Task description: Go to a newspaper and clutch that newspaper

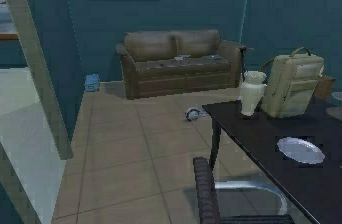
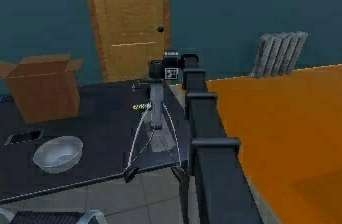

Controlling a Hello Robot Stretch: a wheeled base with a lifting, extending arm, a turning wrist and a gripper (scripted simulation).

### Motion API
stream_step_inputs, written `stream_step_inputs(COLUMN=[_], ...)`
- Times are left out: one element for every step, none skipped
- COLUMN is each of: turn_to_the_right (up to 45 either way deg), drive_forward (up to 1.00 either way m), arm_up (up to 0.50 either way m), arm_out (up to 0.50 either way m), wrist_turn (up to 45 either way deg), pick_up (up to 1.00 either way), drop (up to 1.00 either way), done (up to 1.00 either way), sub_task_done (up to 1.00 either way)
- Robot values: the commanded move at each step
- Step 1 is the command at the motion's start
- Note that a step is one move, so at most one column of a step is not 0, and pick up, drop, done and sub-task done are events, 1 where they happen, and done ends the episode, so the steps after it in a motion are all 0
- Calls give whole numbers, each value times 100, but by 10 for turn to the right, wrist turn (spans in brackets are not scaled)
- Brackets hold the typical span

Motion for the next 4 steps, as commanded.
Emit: stream_step_inputs(turn_to_the_right=[0,0,0,0], drive_forward=[0,0,0,0], arm_up=[0,0,0,0], arm_out=[0,0,0,0], wrist_turn=[450,450,450,300], pick_up=[0,0,0,0], drop=[0,0,0,0], done=[0,0,0,0], sub_task_done=[0,0,0,0])
